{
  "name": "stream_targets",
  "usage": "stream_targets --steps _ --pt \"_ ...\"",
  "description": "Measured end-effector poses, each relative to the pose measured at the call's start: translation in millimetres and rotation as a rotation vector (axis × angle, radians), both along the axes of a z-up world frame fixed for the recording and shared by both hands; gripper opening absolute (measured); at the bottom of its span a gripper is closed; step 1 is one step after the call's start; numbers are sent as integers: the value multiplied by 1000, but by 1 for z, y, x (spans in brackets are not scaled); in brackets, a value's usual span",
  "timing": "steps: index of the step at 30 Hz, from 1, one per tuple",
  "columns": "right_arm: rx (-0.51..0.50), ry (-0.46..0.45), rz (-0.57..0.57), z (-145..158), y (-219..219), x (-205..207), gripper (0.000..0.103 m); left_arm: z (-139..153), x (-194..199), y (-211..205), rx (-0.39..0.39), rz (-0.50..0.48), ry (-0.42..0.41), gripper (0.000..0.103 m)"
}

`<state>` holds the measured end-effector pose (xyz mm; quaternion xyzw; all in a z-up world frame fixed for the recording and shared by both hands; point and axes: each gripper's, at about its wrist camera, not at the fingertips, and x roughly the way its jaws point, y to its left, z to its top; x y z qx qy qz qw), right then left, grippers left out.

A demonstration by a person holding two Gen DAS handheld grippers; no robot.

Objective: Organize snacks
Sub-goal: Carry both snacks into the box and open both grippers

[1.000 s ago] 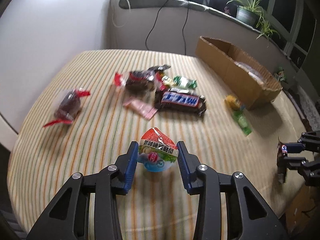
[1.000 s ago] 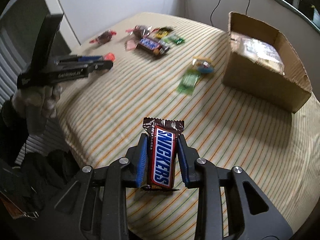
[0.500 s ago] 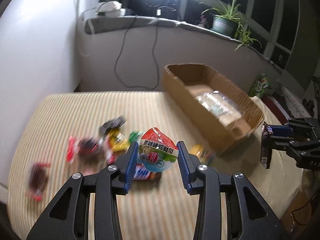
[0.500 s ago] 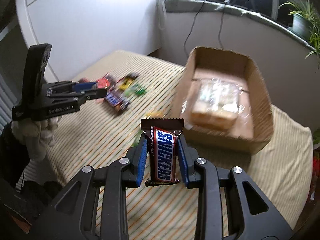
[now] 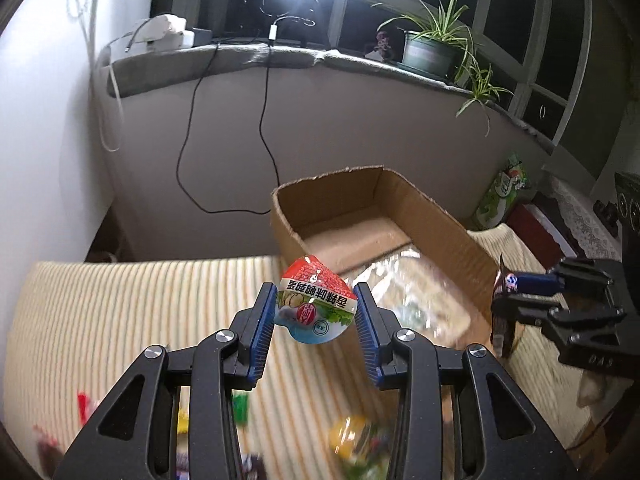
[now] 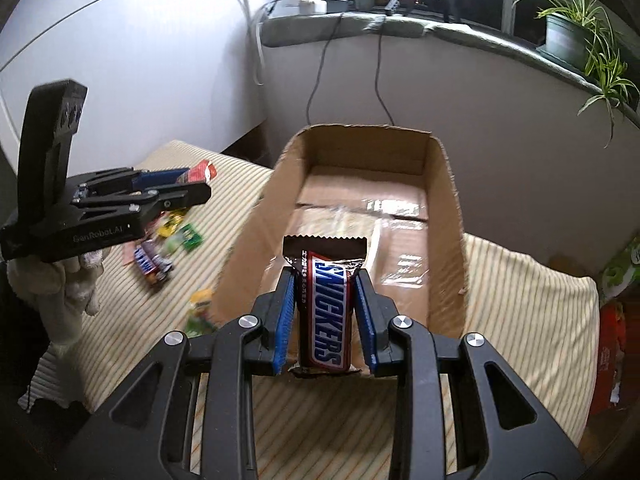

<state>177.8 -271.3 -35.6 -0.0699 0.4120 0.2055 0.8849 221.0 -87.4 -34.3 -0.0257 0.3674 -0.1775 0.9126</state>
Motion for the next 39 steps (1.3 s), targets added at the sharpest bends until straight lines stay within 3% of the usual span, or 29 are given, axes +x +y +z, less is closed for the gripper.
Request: stream_targets --steps 16,30,33,35,37,39 --pt "-13 18 -63 -15 -26 43 30 -8 61 -44 50 -50 36 37" --pt "-18 48 -76 -34 -31 53 30 -19 74 -56 58 -70 80 38" --pt "-23 47 -80 -35 -30 53 30 -19 75 -56 64 -73 83 44" --pt "-27 44 -84 -35 -31 53 34 -19 75 -56 62 -71 82 49" --pt "-25 33 -87 -33 -30 51 55 -17 74 -55 58 -70 78 49" --pt "-28 17 -87 -29 -29 48 64 -14 73 -54 54 -69 72 49"
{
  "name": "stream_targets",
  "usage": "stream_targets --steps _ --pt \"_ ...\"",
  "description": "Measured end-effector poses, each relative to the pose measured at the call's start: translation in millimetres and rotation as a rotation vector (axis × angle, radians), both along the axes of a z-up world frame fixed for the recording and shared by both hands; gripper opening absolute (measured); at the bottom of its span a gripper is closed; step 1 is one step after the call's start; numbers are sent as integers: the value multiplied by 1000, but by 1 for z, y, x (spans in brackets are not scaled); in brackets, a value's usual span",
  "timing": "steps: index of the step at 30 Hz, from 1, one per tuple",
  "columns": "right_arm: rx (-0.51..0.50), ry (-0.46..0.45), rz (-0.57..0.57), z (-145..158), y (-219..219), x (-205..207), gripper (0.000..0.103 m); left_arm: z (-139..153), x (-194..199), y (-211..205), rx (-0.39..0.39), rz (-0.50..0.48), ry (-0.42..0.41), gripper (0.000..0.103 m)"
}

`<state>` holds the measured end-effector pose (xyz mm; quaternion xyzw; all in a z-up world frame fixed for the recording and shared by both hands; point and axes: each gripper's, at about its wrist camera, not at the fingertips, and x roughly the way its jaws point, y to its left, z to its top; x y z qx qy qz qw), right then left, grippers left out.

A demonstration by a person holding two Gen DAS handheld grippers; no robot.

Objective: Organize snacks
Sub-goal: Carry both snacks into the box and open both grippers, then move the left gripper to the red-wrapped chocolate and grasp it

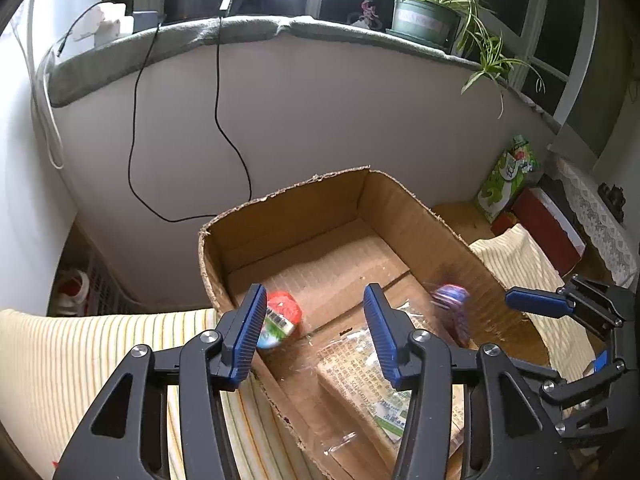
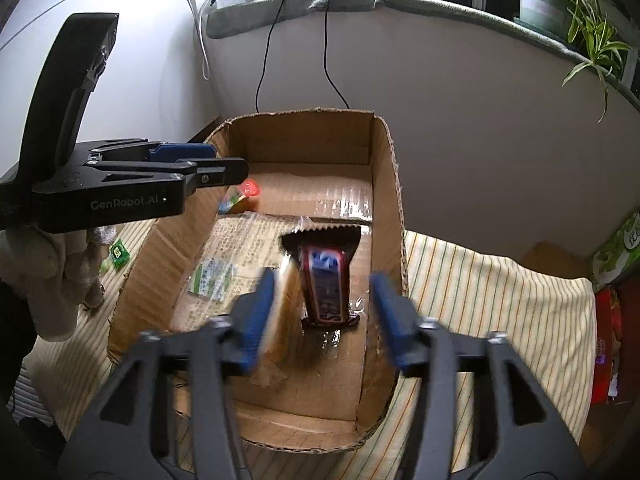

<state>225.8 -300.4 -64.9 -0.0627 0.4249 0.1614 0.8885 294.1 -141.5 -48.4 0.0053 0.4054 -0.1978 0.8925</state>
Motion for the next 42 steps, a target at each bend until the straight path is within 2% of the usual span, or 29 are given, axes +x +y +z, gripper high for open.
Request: stream_targets --steps 2,4,7,25,34,42 --pt "-4 -9 5 3 2 -3 65 3 -1 1 -4 1 -4 49" --pt "-13 -19 6 6 4 -5 74 7 -4 3 -9 1 -11 49" --pt "-15 -33 7 9 6 -10 79 13 -10 6 -12 2 -21 49" --pt "16 -77 44 39 34 -66 80 57 -73 53 -52 44 -114 49" --pt "40 -81 116 42 64 -108 80 65 -120 105 -56 107 -159 49" --pt "46 -40 179 23 93 -138 80 61 -171 168 -58 222 -181 49"
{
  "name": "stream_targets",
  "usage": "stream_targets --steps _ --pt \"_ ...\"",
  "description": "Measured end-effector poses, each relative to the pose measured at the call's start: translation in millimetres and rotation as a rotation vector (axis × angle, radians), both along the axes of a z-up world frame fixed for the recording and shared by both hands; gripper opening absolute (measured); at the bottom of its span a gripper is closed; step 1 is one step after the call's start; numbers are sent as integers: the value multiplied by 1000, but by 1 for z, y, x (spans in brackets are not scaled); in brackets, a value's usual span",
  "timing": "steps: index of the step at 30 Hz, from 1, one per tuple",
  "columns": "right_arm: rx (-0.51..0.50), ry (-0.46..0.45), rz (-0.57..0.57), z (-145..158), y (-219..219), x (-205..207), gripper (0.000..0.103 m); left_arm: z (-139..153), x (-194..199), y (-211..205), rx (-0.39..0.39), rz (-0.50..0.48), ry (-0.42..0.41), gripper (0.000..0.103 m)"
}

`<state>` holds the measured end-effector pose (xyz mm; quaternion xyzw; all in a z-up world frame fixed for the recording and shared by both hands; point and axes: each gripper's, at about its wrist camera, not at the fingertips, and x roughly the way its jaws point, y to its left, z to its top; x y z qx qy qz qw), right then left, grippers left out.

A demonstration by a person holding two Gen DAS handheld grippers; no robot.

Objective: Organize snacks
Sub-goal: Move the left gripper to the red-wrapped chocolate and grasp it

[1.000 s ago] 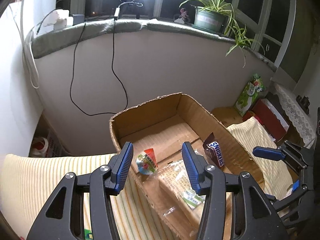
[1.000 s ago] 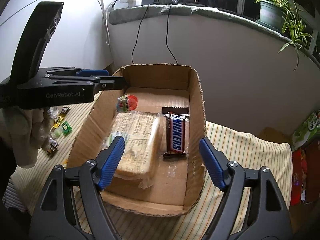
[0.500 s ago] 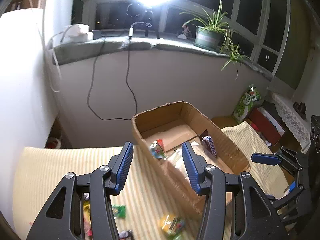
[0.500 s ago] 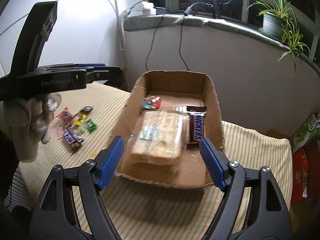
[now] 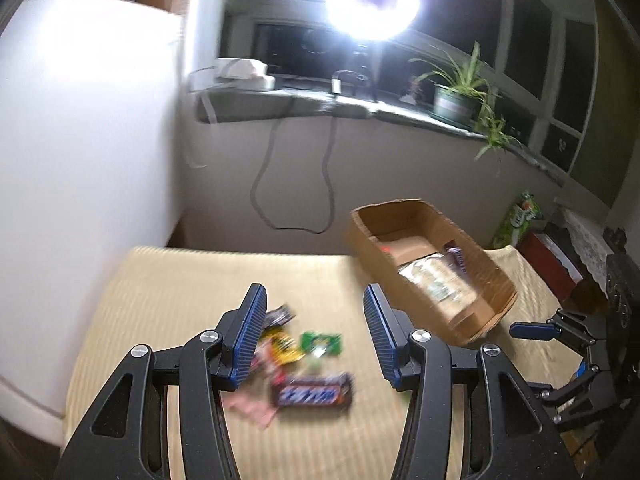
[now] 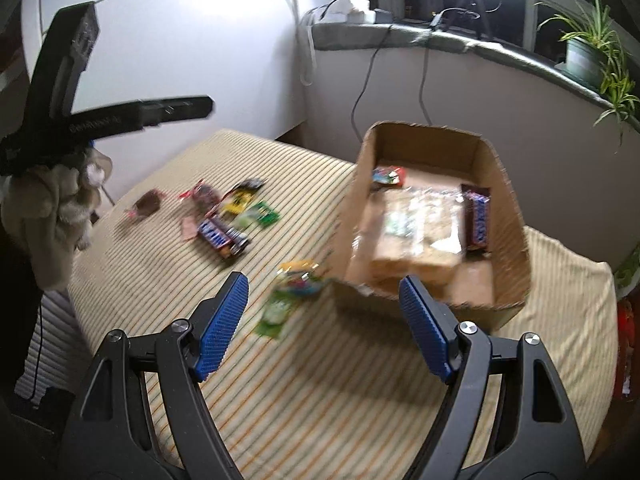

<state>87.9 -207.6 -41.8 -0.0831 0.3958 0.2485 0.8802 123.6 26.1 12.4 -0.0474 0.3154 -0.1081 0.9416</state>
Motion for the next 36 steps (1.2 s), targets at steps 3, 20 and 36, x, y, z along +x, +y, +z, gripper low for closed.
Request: stream_targets --steps 3,20,36 --pt "3 23 12 -10 9 -6 80 -8 -18 26 -3 62 5 49" --pt "-26 109 -6 -54 38 -9 70 -80 -67 102 -2 265 148 49" --pt "-50 152 -68 -72 46 8 58 -107 -29 115 49 279 188 49"
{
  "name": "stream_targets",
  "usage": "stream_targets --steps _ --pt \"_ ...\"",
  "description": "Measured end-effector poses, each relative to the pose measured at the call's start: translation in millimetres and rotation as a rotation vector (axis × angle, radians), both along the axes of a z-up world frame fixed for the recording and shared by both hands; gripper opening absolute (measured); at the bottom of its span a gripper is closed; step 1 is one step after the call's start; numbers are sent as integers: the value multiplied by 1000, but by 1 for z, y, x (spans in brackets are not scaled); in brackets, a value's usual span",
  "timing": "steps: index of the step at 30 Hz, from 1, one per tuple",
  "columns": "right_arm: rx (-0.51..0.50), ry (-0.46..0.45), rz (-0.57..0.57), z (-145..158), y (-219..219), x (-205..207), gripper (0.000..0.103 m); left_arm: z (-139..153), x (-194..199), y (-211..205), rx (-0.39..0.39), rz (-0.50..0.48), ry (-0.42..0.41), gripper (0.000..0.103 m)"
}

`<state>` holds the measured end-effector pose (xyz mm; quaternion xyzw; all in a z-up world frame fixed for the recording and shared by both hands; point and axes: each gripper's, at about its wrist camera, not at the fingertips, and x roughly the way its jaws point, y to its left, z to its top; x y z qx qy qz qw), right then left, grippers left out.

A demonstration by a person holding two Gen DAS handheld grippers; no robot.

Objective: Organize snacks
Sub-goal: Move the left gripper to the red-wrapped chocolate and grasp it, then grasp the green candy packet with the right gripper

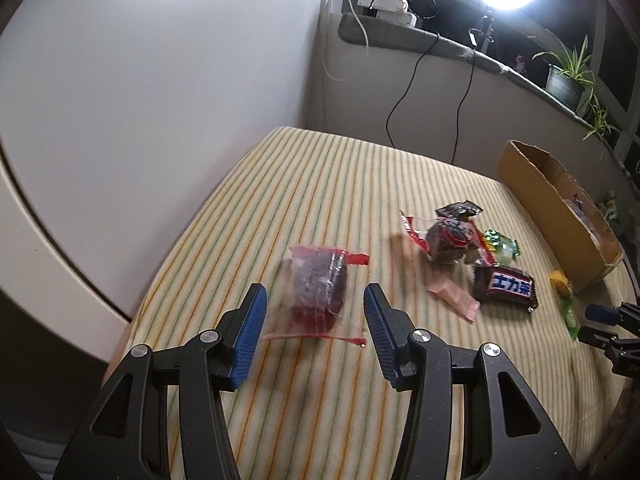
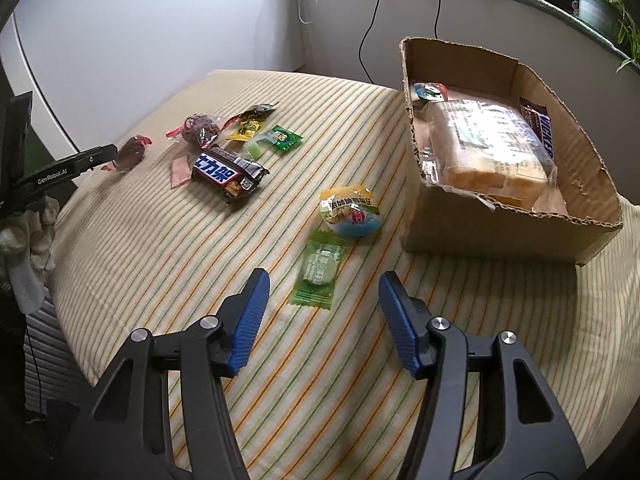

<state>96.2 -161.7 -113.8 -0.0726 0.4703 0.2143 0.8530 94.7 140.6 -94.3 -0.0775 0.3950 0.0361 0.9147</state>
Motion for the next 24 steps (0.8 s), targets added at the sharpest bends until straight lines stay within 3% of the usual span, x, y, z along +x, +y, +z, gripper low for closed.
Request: stream_targets --steps 11,13,16,24 --pt "-54 13 9 -13 15 9 39 -16 15 5 -10 -15 41 49" --pt "-69 7 17 -13 17 9 28 -18 15 6 -23 -14 47 49" --pt "-74 6 21 -13 17 9 24 -19 16 7 -33 -6 48 44" --pt "-60 0 22 -13 14 8 23 -15 11 5 -25 -5 40 38"
